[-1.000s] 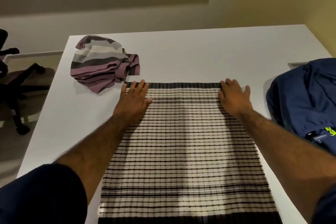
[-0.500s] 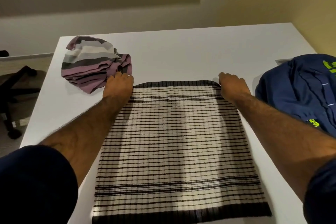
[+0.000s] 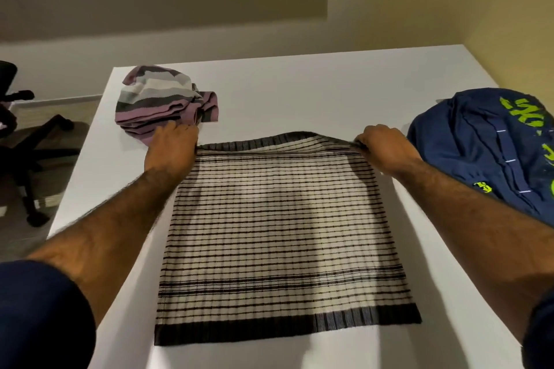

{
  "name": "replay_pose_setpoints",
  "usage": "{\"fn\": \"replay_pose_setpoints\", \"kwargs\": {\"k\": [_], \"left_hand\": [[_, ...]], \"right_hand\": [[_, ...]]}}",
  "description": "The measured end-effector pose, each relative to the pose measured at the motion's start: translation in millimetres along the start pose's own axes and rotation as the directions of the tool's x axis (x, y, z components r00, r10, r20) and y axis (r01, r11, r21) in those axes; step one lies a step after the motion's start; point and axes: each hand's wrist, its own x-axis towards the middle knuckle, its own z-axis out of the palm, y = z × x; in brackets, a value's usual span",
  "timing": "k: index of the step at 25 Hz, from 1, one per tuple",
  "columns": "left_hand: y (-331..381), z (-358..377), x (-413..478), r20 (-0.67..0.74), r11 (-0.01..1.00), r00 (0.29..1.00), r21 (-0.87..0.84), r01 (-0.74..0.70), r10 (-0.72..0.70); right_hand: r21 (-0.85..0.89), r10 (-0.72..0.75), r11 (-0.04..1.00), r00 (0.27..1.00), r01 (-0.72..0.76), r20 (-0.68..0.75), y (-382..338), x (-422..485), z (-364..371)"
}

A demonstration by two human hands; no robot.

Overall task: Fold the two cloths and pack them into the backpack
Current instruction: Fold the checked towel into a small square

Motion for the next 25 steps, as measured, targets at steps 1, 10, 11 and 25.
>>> {"fn": "replay_pose_setpoints", "kwargs": {"k": [1, 10, 11, 25], "left_hand": [[-2, -7, -12, 0.005, 1.000, 1.000, 0.015, -0.010, 0.010], [-10, -39, -142, 0.113, 0.995, 0.990, -0.060, -0.077, 0.084], [-11, -37, -153, 0.106, 0.993, 0.989, -0.070, -0.098, 0.105], [10, -2, -309, 0.135, 0.938, 0.930, 0.024, -0.347, 0.341]], "right_hand": [[-0.036, -0.038, 0.999, 0.999, 0.038, -0.006, 1, -10, -2], [-0.221, -0.183, 0.962, 0.979, 0.160, -0.090, -8, -130, 6], [-0.230, -0.176, 0.961, 0.980, 0.151, -0.093, -10, -142, 8], [-0.295, 0.162, 0.948, 0.980, -0.121, 0.117, -61, -291, 36]]}}
